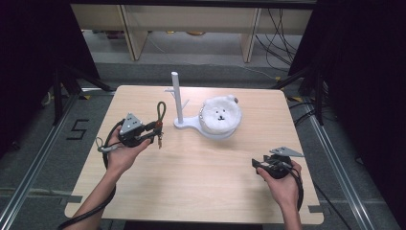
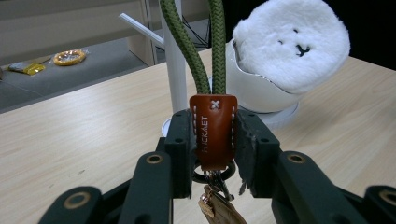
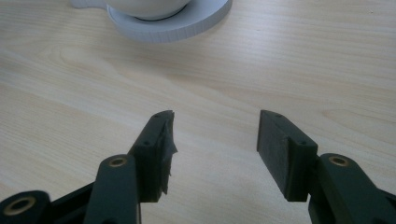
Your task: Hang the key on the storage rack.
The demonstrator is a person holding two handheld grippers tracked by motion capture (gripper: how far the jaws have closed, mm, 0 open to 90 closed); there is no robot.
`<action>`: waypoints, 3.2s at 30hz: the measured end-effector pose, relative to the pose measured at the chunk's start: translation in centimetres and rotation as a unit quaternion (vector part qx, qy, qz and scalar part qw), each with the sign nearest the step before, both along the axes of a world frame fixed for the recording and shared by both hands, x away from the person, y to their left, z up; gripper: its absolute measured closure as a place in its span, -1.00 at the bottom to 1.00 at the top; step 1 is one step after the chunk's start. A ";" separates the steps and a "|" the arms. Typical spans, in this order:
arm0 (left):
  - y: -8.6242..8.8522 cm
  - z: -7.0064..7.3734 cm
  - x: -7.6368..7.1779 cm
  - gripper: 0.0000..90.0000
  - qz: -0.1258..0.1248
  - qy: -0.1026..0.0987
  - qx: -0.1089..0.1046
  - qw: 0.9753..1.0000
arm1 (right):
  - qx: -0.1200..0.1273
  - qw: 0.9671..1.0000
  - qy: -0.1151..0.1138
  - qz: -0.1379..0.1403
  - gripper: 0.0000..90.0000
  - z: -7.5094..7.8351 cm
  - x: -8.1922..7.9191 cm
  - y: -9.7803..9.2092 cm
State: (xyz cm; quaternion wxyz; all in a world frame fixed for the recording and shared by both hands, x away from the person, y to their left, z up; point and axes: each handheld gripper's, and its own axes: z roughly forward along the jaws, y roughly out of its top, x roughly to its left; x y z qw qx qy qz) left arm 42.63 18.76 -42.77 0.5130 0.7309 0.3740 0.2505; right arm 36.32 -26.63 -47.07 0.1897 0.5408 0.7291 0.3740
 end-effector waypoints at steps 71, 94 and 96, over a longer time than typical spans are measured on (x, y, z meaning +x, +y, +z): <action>-1.3 1.4 5.3 0.49 0.025 0.009 -0.015 1.000 | -0.010 1.000 -0.003 -0.005 0.02 -0.2 -0.1 -0.3; -2.5 0.2 6.1 0.48 0.033 0.015 -0.003 0.999 | 0.007 1.000 0.011 -0.012 0.02 -0.2 -0.3 -0.1; -2.7 0.1 6.1 0.48 0.033 0.012 0.002 0.999 | 0.009 1.000 0.009 -0.014 0.02 -0.2 -0.3 -0.1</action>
